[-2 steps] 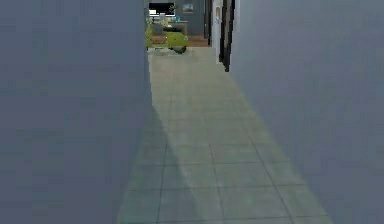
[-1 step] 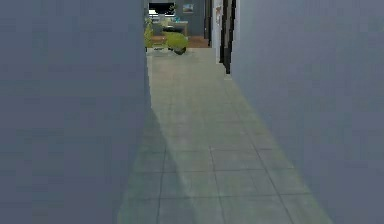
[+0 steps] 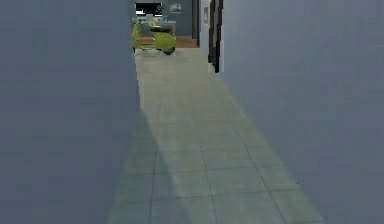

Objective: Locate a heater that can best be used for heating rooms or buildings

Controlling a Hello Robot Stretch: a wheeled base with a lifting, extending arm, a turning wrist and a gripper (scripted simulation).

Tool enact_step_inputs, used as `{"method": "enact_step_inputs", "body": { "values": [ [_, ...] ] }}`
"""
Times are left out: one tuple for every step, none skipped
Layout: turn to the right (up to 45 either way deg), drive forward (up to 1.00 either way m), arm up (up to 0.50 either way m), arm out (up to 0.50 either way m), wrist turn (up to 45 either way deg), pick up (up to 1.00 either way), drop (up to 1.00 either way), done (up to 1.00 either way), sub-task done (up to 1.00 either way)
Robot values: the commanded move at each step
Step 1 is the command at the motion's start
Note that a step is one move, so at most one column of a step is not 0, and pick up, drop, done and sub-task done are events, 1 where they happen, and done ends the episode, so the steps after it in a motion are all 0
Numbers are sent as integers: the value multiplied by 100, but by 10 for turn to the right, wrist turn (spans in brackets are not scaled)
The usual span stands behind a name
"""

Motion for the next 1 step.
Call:
{"method": "enact_step_inputs", "body": {
  "values": [
    [0, 100, 0, 0, 0, 0, 0, 0, 0]
  ]
}}
